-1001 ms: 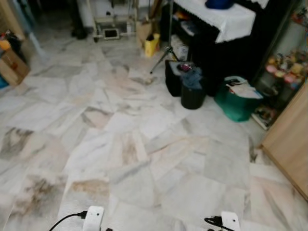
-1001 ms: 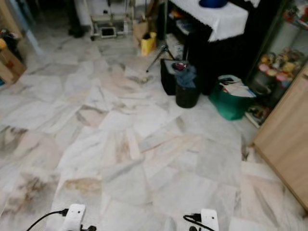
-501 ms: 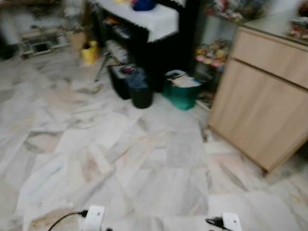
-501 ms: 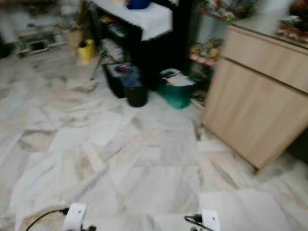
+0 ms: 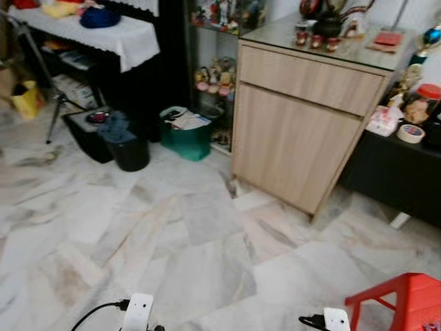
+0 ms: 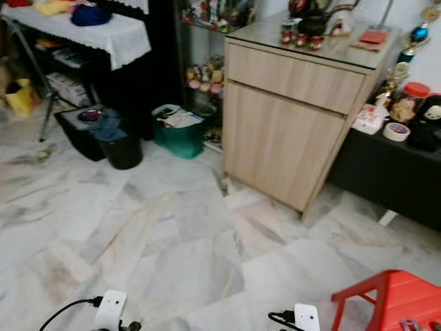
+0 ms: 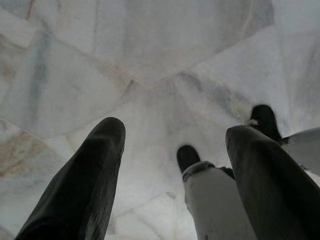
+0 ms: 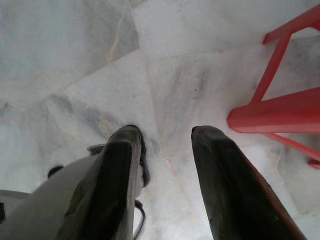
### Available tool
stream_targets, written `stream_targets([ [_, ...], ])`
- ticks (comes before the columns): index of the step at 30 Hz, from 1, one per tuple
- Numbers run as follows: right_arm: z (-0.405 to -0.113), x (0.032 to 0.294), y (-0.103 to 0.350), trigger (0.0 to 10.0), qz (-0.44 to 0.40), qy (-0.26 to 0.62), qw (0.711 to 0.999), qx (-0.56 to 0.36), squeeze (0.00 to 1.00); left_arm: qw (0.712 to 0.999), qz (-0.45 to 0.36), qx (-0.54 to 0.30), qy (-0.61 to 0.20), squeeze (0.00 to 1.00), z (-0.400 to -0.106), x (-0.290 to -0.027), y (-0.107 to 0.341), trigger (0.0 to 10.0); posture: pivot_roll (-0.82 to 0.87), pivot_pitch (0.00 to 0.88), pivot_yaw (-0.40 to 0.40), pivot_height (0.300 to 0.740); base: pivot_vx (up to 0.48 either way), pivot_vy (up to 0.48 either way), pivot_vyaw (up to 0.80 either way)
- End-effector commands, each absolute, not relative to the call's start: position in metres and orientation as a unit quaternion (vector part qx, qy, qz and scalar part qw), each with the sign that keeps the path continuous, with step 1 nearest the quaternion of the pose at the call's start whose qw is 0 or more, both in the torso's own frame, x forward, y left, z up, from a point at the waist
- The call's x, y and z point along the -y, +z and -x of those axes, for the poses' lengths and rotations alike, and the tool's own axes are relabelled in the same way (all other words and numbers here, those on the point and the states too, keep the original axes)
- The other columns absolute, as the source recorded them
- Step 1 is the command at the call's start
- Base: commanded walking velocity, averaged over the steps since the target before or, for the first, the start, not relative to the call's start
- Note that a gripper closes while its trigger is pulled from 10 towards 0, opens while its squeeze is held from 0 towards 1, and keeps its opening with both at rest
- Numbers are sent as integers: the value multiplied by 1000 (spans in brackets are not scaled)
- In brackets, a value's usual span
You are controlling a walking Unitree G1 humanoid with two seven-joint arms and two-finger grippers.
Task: Hang keys on a hook
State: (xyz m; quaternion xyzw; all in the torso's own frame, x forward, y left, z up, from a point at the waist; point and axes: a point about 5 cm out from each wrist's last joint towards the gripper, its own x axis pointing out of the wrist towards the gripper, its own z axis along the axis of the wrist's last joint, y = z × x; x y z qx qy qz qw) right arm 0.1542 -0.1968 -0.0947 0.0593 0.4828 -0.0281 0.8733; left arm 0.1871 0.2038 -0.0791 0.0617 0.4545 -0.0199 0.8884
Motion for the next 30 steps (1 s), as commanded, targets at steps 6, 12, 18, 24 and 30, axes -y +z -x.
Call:
stream_targets([
  [6,-153,197,-95,10000,-67,-39,873,-481,0,889,-79,-451,-17,0,-186,-206,-79,10000,17,16,-5,737,0,-47,-788],
  [12,-154,197,-95,10000,-67,-39,873,-481,0,887,-78,-455,-12,0,-186,-207,-79,10000,17,15,-4,737,0,-304,-788],
  [18,-154,196,-95,10000,-70,-42,873,-480,0,887,-80,-455,-8,0,-186,-207,-79,10000,12,11,-2,737,0,0,-788],
  [24,-154,196,-95,10000,-72,-44,873,-481,0,887,-84,-454,-8,0,-186,-207,-79,10000,14,0,-7,737,0,0,-788],
  [30,-154,196,-95,10000,-71,-43,873,-481,0,887,-84,-453,-8,0,-186,-207,-79,10000,12,0,-4,737,0,0,-788],
])
